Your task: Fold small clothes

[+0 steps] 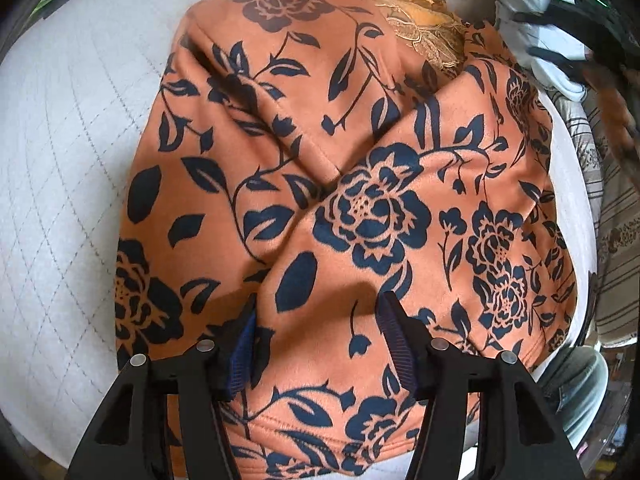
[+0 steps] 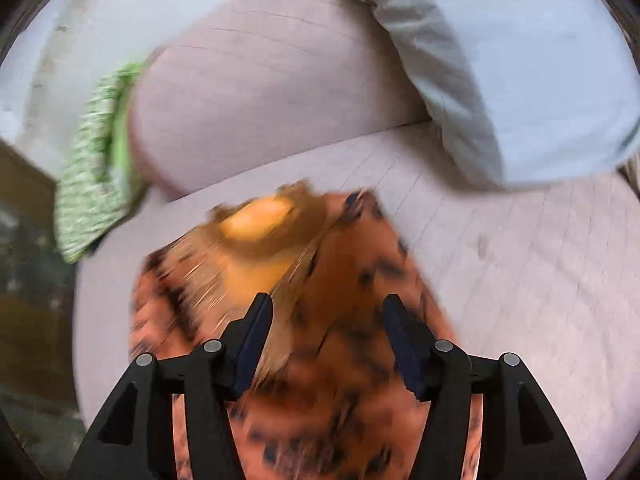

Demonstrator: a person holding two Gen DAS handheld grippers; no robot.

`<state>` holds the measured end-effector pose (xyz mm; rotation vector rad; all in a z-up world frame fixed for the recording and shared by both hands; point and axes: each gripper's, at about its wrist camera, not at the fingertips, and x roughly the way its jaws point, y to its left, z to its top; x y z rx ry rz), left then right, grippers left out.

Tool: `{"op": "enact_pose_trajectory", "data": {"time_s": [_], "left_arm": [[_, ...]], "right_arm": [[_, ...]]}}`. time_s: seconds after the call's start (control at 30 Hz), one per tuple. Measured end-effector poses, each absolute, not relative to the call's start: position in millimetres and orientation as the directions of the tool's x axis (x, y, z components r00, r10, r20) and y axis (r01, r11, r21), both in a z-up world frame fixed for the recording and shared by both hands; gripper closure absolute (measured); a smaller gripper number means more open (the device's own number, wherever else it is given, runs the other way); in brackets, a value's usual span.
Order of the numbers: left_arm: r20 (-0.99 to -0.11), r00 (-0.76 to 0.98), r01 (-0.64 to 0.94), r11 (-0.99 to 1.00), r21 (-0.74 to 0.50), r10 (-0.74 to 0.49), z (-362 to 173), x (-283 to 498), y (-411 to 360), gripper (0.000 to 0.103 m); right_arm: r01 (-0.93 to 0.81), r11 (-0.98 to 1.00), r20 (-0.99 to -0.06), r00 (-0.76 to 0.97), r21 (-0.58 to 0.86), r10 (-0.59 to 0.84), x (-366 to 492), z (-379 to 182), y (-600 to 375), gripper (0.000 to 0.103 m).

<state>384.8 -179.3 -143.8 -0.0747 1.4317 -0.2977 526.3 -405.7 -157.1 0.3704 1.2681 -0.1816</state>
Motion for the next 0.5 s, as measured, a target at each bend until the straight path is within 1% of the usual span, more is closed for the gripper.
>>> {"op": "enact_pose_trajectory", "data": {"time_s": [0.03, 0.07, 0.1, 0.13, 0.17, 0.2, 0.23, 0.3, 0.37, 0.4, 0.5], "left_arm": [[-0.966, 0.113, 0.162, 0.964, -0.212, -0.231, -142, 386, -177, 0.058], [-0.970, 0.121, 0.164, 0.968, -0.191, -0.211, -142, 386, -180, 0.071], [-0.971, 0.122, 0.169, 0.969, -0.182, -0.204, -142, 386, -180, 0.084], [-0.971, 0.115, 0.176, 0.966, -0.189, -0.211, -142, 385, -181, 0.089], [-0.969, 0.109, 0.178, 0.964, -0.198, -0.220, -142, 384, -180, 0.095], [-0.968, 0.108, 0.182, 0.962, -0.206, -0.228, -141, 382, -179, 0.097], [-0.967, 0.109, 0.198, 0.958, -0.206, -0.230, -136, 379, -177, 0.097], [-0.963, 0.118, 0.226, 0.951, -0.213, -0.244, -126, 373, -176, 0.098], [-0.962, 0.112, 0.237, 0.947, -0.216, -0.248, -125, 372, -177, 0.098], [-0.962, 0.109, 0.217, 0.951, -0.221, -0.249, -129, 375, -175, 0.098], [-0.951, 0.081, 0.154, 0.946, -0.284, -0.299, -137, 383, -165, 0.095]], "right_arm": [[0.343, 0.924, -0.959, 0.272, 0.169, 0.075, 541, -170, -407, 0.044], [0.349, 0.924, -0.964, 0.259, 0.157, 0.066, 549, -178, -407, 0.047], [0.351, 0.926, -0.966, 0.253, 0.140, 0.050, 555, -185, -406, 0.047], [0.336, 0.935, -0.969, 0.244, 0.111, 0.027, 561, -193, -404, 0.054], [0.318, 0.945, -0.975, 0.222, 0.073, 0.000, 564, -199, -401, 0.084], [0.298, 0.954, -0.981, 0.189, 0.025, -0.034, 564, -204, -399, 0.096], [0.284, 0.959, -0.983, 0.178, -0.001, -0.054, 563, -203, -400, 0.095], [0.286, 0.958, -0.967, 0.239, -0.012, -0.083, 558, -182, -410, 0.096], [0.345, 0.938, -0.946, 0.297, -0.019, -0.128, 552, -155, -435, 0.096], [0.379, 0.925, -0.942, 0.308, -0.010, -0.136, 551, -149, -450, 0.096], [0.449, 0.894, -0.954, 0.268, 0.002, -0.132, 549, -165, -485, 0.096]]}}
